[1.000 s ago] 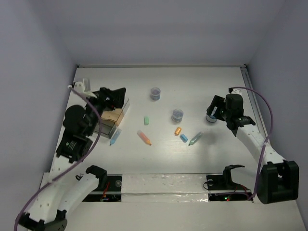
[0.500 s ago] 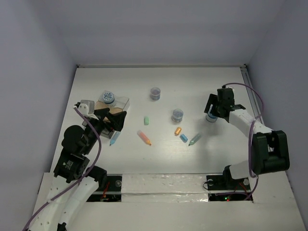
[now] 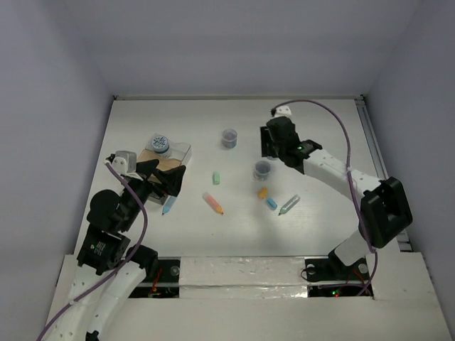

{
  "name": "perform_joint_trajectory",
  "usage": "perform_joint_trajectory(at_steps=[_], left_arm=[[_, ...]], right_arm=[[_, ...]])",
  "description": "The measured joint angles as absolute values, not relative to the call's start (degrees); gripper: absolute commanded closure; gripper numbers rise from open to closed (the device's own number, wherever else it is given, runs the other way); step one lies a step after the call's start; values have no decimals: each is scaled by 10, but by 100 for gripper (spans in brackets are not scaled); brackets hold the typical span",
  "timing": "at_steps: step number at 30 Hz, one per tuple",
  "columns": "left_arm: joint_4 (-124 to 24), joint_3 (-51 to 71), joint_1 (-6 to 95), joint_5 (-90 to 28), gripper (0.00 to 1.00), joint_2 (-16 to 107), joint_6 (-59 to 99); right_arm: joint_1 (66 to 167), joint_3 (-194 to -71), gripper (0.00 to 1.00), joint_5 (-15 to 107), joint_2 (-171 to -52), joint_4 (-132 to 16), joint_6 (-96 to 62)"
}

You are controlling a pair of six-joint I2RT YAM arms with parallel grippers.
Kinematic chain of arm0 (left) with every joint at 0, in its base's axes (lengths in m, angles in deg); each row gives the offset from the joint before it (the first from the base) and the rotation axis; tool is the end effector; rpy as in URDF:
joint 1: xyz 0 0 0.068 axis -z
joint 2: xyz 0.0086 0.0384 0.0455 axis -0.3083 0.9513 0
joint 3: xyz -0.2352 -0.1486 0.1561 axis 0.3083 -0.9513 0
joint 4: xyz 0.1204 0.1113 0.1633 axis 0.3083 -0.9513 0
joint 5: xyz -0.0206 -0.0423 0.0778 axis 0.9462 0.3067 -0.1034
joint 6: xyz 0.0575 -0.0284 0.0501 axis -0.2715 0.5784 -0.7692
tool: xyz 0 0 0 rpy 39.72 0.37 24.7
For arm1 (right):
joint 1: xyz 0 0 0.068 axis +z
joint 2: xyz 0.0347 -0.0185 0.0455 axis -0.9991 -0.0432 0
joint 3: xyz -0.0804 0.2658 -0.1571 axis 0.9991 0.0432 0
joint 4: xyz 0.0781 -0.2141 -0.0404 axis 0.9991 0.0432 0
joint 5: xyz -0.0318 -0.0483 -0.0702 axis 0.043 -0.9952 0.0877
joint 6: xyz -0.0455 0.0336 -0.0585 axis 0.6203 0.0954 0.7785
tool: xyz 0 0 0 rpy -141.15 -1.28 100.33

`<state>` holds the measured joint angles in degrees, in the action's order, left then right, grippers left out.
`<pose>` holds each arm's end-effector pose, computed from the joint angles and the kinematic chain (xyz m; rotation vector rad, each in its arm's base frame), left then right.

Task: Sort the stationery into containers
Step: Pick up the stationery from the center of the board, then place the stationery in the storage box.

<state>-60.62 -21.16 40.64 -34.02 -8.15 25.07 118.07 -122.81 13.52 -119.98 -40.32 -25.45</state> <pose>0.0479 -0.0272 0.3815 0.1574 1.4097 -0.6302 0.3082 0.1471 0.3034 -0.0738 2.2188 -0.0669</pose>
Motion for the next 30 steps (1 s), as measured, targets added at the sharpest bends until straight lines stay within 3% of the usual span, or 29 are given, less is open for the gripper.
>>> perform_joint_trajectory(at_steps=[5,14,21,30], left_arm=[[-606,-212,399,-347,1,-85,251],[-614,-212,384,-396,1,-98,252],[-617,-212,381,-412,1,-104,253],[-618,-212,378,-414,1,-104,253]], right_arm=[[1281,-1365,48,174,-1236,-447,-233],[1327,-1566,48,317,-1445,-515,-248],[1349,-1677,48,382,-1586,-506,-254],[1357,-1746,48,402,-1620,-502,-253]])
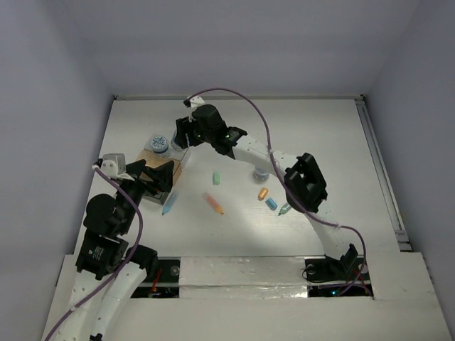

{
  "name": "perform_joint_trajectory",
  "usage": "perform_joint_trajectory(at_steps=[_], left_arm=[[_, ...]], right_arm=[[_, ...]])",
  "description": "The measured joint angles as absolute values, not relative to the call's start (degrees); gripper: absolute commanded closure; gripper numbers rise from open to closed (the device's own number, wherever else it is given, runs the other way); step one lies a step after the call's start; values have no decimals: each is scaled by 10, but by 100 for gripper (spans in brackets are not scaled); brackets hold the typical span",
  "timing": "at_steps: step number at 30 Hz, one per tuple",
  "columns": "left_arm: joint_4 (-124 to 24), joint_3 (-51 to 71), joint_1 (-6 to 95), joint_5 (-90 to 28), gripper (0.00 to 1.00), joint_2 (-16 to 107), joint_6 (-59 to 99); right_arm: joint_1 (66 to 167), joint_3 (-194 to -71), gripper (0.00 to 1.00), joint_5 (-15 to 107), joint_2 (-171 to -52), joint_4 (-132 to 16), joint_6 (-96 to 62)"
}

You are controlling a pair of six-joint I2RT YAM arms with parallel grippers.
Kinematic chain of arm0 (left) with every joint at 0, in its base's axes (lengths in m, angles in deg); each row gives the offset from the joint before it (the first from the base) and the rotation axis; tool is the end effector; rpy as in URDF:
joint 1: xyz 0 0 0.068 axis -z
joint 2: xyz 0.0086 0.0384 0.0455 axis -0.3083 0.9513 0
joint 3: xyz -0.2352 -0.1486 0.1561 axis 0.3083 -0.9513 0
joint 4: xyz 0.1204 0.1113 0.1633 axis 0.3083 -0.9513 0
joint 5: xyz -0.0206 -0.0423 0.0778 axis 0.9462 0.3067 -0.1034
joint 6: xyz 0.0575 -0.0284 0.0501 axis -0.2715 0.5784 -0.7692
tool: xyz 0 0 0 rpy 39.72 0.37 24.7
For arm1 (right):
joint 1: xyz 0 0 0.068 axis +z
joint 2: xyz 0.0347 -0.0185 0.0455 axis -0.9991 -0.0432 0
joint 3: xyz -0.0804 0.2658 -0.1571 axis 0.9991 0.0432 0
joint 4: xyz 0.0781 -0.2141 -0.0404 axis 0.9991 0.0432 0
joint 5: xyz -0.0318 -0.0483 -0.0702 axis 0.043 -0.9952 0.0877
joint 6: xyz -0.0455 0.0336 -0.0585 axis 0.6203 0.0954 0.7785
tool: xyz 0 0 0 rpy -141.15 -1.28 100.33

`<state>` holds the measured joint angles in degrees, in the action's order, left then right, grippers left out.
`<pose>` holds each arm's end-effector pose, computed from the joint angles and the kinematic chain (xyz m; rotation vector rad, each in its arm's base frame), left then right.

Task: Sort the stationery into containers
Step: Place the stationery in the storage box, then pick up the stationery from the center of the board.

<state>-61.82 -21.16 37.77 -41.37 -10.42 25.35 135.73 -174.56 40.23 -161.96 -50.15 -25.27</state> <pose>0.0431 -0.0130 0.3798 0.0088 1.3884 -0.5079 0.3863 0.4351 0.2995 -0.5970 1.9463 0.7434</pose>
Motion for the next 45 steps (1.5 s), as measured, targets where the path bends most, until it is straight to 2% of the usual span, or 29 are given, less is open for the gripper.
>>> perform_joint_trajectory(at_steps=[9,16,19,24,27,32,36,41,45], left_arm=[[-618,-212,373,-413,1,-104,253],[-618,-212,371,-413,2,-103,253],[-618,-212,367,-414,2,-100,253],[-612,-212,362,-411,2,-74,261],[-606,-210,361,-394,4,-29,273],[-576,-207,367,-356,6,73,314],[-507,-214,421,-360,7,157,360],[-443,-183,509,-417,6,331,373],[-431,-85,525,-469,5,504,355]], right_arm=[[1369,-1799,46,402,-1666,-489,-246],[1371,-1814,10,401,-1699,-470,-245],[1371,-1815,5,401,-1696,-475,-244],[1371,-1807,5,399,-1674,-479,-244],[1371,-1724,9,377,-1601,-503,-241],[1365,-1521,12,311,-1412,-545,-245],[1329,-1364,13,246,-1268,-581,-259],[1242,-1185,11,185,-1142,-555,-305],[1237,-1079,9,173,-1059,-516,-329]])
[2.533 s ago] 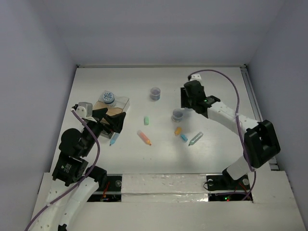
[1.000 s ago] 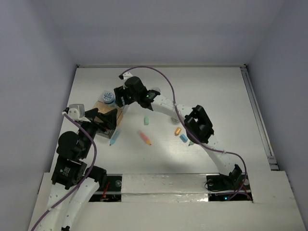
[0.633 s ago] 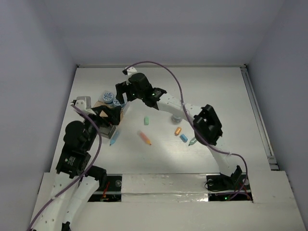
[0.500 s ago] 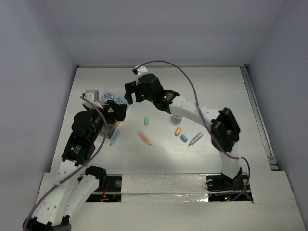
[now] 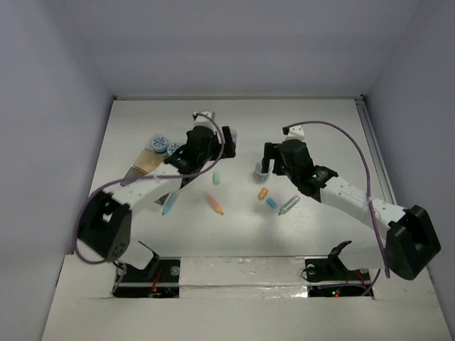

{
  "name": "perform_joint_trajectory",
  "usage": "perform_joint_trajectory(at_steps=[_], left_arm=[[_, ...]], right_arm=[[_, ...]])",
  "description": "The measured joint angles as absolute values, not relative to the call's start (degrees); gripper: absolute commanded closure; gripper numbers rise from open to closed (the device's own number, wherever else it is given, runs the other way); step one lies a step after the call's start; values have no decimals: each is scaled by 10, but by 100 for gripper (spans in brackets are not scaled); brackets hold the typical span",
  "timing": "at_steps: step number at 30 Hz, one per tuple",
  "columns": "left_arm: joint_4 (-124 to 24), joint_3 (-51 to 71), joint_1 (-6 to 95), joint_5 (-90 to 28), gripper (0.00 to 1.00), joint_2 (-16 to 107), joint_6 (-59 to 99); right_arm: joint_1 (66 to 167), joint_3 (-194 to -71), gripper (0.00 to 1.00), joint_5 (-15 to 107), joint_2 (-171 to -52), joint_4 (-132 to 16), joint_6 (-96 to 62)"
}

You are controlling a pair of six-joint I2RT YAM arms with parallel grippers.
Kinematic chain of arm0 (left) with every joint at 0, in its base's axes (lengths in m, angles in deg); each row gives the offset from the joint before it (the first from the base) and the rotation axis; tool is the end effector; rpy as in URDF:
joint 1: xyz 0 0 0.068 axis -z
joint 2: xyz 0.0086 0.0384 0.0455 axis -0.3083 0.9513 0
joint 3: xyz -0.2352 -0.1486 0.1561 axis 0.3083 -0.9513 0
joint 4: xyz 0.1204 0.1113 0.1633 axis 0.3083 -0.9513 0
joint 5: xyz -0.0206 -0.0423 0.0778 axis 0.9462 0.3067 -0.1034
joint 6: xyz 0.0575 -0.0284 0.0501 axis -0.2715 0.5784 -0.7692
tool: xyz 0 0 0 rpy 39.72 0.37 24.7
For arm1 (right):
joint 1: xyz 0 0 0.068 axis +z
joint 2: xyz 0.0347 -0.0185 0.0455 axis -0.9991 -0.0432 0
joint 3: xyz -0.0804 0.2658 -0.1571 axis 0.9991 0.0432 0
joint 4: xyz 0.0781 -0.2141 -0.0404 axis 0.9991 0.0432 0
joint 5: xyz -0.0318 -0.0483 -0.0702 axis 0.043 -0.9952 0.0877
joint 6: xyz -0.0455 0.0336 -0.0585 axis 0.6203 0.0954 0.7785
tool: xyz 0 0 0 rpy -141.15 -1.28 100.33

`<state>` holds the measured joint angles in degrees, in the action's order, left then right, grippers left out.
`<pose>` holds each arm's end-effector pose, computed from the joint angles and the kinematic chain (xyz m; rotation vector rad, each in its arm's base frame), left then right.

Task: Sort the stationery into containers
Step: Pick up the stationery from the center of the board.

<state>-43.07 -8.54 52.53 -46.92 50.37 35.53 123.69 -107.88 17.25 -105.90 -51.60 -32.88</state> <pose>0.2704 -0.1751 0.3332 0.0380 1.9261 -0.6051 0.2416 0.1447 0.3096 -0.0233 2.0855 0.2329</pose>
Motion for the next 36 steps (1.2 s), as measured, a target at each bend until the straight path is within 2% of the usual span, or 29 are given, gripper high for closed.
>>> perform_joint_trajectory(at_steps=[9,17,21,22,24,25,26,31,36], left_arm=[[-472,191,529,-551,4,803,269],[-535,331,529,-584,9,953,217],[-562,355,529,-599,23,982,201],[-565,358,529,-603,34,985,198],[-570,362,529,-607,47,987,193],[-572,363,529,-608,64,987,193],[-571,363,529,-609,69,987,193],[-561,316,529,-604,75,948,196],[-553,204,528,-608,75,792,215]], right_arm=[[1244,-984,9,183,-921,-513,-341],[1244,-950,9,212,-903,-536,-334],[1244,-950,9,228,-909,-546,-332],[1244,-950,9,232,-911,-550,-332],[1244,-950,9,239,-914,-558,-331],[1244,-950,10,242,-915,-562,-330],[1244,-950,10,243,-915,-564,-329],[1244,-949,10,250,-914,-569,-329],[1244,-939,10,267,-914,-577,-330]])
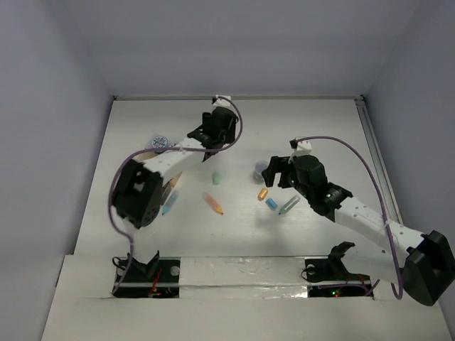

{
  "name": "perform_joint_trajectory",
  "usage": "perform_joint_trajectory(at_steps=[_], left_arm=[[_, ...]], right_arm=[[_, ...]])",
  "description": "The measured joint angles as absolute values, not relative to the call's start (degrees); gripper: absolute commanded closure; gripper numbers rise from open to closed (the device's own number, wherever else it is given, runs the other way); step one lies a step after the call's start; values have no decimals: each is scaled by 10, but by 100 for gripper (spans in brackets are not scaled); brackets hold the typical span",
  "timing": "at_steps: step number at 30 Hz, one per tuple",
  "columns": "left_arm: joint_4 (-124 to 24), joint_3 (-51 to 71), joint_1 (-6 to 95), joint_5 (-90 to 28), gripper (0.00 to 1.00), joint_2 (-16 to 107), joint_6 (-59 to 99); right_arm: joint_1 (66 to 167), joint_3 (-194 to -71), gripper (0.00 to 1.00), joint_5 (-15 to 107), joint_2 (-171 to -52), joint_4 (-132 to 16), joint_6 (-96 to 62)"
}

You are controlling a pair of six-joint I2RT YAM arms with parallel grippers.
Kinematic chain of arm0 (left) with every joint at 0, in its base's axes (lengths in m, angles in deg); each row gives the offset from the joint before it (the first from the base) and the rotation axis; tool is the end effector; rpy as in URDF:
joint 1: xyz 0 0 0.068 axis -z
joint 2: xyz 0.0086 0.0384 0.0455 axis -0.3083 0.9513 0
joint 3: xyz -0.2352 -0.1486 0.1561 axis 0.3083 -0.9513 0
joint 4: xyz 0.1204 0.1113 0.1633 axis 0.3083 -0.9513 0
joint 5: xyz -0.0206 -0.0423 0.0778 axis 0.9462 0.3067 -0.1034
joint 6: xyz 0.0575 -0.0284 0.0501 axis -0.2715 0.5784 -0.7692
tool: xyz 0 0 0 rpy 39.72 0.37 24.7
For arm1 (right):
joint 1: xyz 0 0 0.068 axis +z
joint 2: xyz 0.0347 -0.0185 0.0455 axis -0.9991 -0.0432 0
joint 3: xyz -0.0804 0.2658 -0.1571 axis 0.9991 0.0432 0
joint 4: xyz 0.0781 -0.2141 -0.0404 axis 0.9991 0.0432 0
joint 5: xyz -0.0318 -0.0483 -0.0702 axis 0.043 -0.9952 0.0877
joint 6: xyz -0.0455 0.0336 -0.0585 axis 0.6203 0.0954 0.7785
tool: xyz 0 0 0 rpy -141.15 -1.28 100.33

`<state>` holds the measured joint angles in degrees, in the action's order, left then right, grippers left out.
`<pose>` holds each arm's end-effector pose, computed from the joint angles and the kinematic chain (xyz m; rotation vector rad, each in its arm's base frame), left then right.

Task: Sort the stationery into containers
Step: Pick up the stationery from the center of the board, then place the stationery in the storage box.

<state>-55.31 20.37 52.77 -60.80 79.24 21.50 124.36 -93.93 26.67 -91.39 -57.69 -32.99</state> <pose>0.3929 -0.2419 0.2944 0.1722 2.0516 -0.1208 0.1835 0.1192 0.2957 -0.1105 2.0196 0.4610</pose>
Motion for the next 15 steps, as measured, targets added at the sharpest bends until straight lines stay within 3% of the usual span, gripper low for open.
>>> perform_joint_trajectory(at_steps=[5,9,15], left_arm=[[-521,78,506,-623,74,545,259],[-506,-30,431,-638,73,378,306],[-536,-183,327,-676,67,283,366]], right_arm=[[1244,-937,10,297,-913,-589,-331],[1244,-925,10,319,-898,-592,-335],[1244,-921,10,346,-871,-592,-337]])
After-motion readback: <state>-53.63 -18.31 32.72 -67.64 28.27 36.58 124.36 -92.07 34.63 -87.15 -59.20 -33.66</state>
